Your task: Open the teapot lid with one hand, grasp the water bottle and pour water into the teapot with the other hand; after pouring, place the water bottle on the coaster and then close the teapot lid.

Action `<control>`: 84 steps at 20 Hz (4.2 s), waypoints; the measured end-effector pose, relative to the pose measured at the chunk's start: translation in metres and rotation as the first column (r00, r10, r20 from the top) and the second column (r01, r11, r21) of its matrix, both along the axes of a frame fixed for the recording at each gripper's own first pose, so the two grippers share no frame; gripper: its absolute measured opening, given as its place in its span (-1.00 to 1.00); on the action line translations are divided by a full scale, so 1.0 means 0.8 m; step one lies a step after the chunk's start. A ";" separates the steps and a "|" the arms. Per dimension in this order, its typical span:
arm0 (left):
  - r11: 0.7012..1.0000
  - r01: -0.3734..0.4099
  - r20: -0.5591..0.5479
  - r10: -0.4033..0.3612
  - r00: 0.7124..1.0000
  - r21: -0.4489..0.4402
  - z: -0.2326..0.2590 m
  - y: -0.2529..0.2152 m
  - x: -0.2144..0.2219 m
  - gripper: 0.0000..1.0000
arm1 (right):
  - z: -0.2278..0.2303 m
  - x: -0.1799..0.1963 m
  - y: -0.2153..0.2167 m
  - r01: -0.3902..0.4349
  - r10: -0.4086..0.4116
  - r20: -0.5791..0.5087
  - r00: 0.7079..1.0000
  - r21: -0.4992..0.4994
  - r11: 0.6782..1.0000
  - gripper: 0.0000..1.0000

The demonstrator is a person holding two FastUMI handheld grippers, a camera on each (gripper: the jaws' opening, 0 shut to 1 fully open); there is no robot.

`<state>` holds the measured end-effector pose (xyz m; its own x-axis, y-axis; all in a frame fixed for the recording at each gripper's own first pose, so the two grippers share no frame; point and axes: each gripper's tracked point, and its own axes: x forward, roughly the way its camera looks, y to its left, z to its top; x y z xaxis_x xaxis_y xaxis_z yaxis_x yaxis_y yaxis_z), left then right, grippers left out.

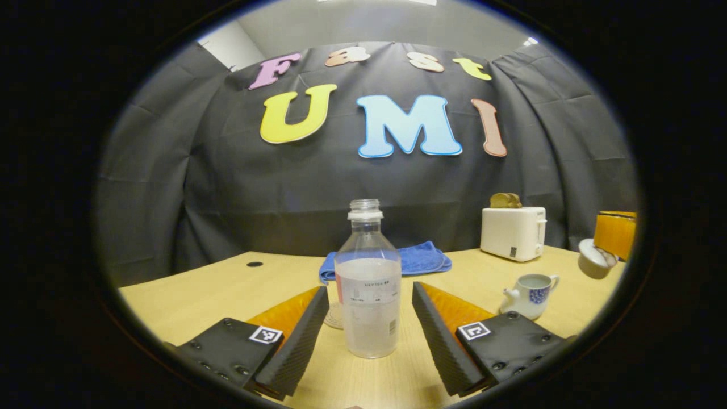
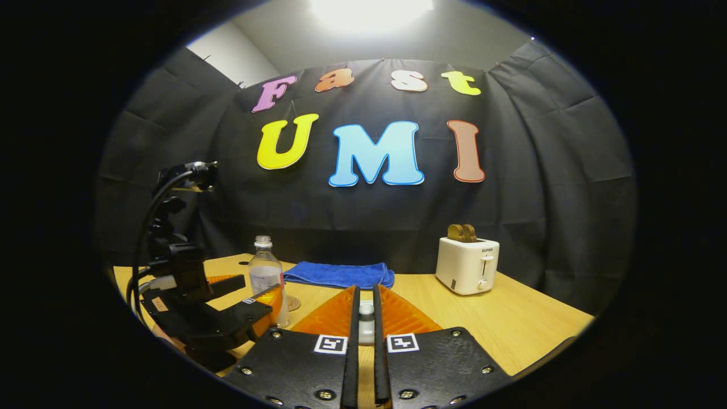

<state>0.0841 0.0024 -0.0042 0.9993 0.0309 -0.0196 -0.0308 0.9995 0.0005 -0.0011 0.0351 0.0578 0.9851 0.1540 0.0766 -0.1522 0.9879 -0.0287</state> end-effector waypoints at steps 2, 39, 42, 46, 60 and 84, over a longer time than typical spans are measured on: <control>1.000 0.009 -0.004 -0.009 1.000 0.000 0.000 -0.002 0.009 1.00 | -0.009 -0.009 0.004 -0.015 0.015 -0.009 1.000 0.001 1.000 -0.78; 0.657 0.206 -0.144 -0.148 0.978 0.725 -0.016 -0.096 0.026 0.70 | -0.087 -0.087 -0.072 0.039 -0.031 -0.163 0.986 0.050 0.998 -0.78; 0.597 0.228 -0.166 -0.158 0.973 0.769 -0.020 -0.106 0.031 0.66 | -0.089 -0.093 -0.077 0.047 -0.038 -0.170 0.985 0.050 0.998 -0.78; 0.495 0.231 -0.159 -0.185 0.970 0.838 -0.011 -0.123 0.033 0.66 | -0.093 -0.104 -0.077 0.040 -0.030 -0.186 0.982 0.053 0.998 -0.78; 0.181 0.252 -0.221 -0.176 0.959 0.951 -0.015 -0.140 0.040 0.66 | -0.106 -0.130 -0.089 0.042 -0.022 -0.235 0.972 0.077 0.996 -0.78; -0.254 0.238 -0.280 -0.143 0.949 0.937 -0.004 -0.165 0.034 0.67 | -0.108 -0.131 -0.082 0.016 0.007 -0.241 0.970 0.092 0.996 -0.78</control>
